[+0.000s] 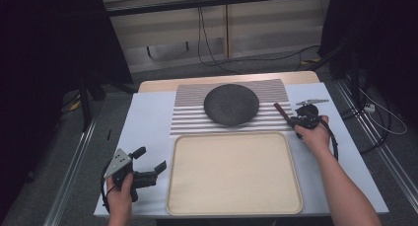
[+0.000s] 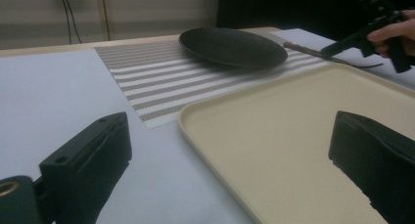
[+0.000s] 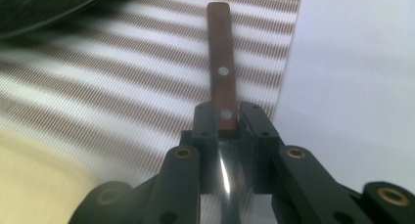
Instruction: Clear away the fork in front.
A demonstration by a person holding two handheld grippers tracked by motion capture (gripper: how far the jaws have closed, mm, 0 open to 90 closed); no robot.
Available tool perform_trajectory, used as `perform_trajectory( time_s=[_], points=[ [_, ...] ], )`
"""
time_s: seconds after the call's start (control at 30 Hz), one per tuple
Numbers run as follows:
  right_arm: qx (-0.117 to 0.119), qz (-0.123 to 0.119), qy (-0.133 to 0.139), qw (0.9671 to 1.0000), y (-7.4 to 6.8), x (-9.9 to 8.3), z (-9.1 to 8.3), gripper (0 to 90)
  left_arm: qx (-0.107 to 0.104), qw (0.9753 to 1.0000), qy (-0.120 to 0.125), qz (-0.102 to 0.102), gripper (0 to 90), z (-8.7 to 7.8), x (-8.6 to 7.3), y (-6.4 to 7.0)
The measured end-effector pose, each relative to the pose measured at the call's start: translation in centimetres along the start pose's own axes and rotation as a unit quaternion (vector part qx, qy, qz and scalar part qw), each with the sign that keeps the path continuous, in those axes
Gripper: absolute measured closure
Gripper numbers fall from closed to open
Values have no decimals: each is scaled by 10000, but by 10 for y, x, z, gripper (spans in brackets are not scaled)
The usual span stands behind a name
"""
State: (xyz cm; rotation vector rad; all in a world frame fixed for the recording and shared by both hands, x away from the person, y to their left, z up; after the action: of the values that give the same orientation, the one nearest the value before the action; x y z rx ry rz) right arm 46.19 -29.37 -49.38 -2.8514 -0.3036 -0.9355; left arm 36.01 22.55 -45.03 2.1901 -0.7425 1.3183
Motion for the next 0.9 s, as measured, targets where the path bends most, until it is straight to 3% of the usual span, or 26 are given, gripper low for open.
perform_trajectory(
  time_s=[0.1,0.3,0.53,0.7,0.9],
  points=[
    [104,-45,-6,9999,-6,-22,-17,784,-14,10000,30,-19,25,2,1,0],
    [162,-250,-137,9995,-15,-40,-31,784,33,10000,13,-4,25,2,1,-1],
    [101,-600,-228,9979,-23,-46,-35,781,59,10000,-3,-9,25,2,1,-2],
    [129,-717,-565,9957,-23,-40,-33,767,57,10000,-7,-5,25,4,2,-1],
    [254,-518,-823,9949,-20,-35,-31,773,104,9999,-38,-16,25,4,2,-1]
  ],
)
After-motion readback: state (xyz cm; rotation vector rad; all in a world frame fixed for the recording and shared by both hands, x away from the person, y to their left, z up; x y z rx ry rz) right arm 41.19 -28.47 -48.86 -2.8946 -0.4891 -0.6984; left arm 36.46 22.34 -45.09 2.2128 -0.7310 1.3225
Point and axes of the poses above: each handheld gripper's, and its own axes: z roughly forward along the jaws, x roughly out of its top, y roughly to its right, the point moved 5 cm from there along z, roughly forward along the jaws, and after that the axes turned 8 degrees about -y, right-handed, at the moved point
